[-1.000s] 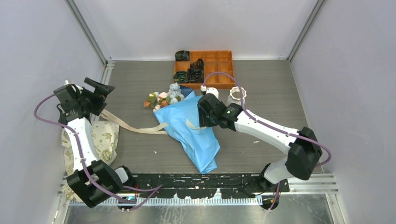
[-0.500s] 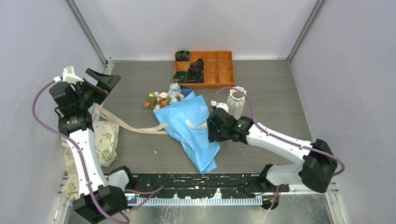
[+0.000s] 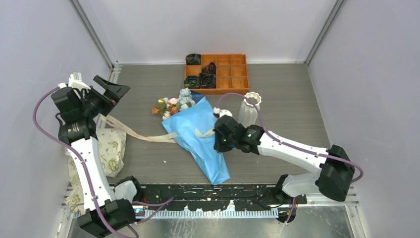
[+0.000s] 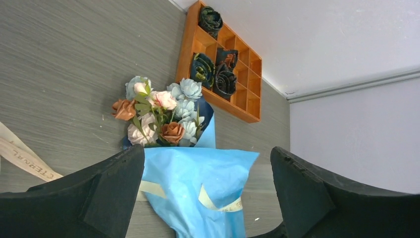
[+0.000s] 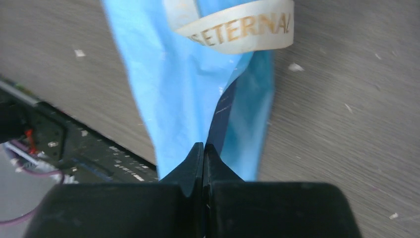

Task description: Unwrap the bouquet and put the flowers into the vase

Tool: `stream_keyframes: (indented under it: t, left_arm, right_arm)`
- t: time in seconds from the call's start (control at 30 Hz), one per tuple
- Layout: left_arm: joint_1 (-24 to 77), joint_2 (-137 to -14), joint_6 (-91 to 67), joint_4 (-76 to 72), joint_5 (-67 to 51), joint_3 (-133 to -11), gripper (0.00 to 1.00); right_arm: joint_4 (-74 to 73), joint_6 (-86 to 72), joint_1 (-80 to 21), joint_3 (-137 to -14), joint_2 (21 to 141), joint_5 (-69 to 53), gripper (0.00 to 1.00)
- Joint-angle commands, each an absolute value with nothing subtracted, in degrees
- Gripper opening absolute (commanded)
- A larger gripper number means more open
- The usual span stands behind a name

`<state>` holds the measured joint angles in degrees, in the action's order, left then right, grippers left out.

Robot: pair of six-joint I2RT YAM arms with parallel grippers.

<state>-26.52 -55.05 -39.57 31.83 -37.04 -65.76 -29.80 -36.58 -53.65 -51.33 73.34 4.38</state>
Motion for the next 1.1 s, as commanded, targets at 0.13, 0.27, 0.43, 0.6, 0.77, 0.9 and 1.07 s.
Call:
stream_keyframes:
  t: [0.13,0.27,0.43,0.6,0.77,0.9,1.07]
  left_arm:
    - [-26.43,-50.84,-33.75,42.86,-32.99,-76.78,0.97]
    - [-26.41,-49.93,-31.11,49.87,-21.9,-80.8,0.97]
    - [-26.45,-48.07,-31.88,52.64,-13.48,-79.34,0.97]
    - [-26.44,-46.88,-32.88,53.26,-9.28,-77.79,0.97]
    - [-26.45,-46.94,-33.54,52.77,-8.98,-78.45,0.97]
    - [-26.41,-46.93,-33.76,52.12,-9.56,-78.42,0.97]
    - [-26.42,-47.48,-33.29,50.27,-15.2,-77.44,0.96]
  right_arm:
    - [-27.86,-26.64,-68.74,-72.88,84.2,4.68,0.01]
    - [-25.19,-25.2,-71.98,-77.8,91.71,-2.02,0.01]
    - [-22.06,-23.69,-74.68,-82.03,101.01,-7.23,0.01]
    - [-22.57,-22.16,-76.05,-84.99,106.67,-10.32,0.23]
    - [-22.62,-21.37,-76.23,-82.93,102.51,-7.5,0.47]
    - [-24.02,-20.59,-76.36,-79.89,94.74,-1.37,0.55]
    - [-26.48,-21.1,-76.39,-76.35,84.6,7.82,0.65]
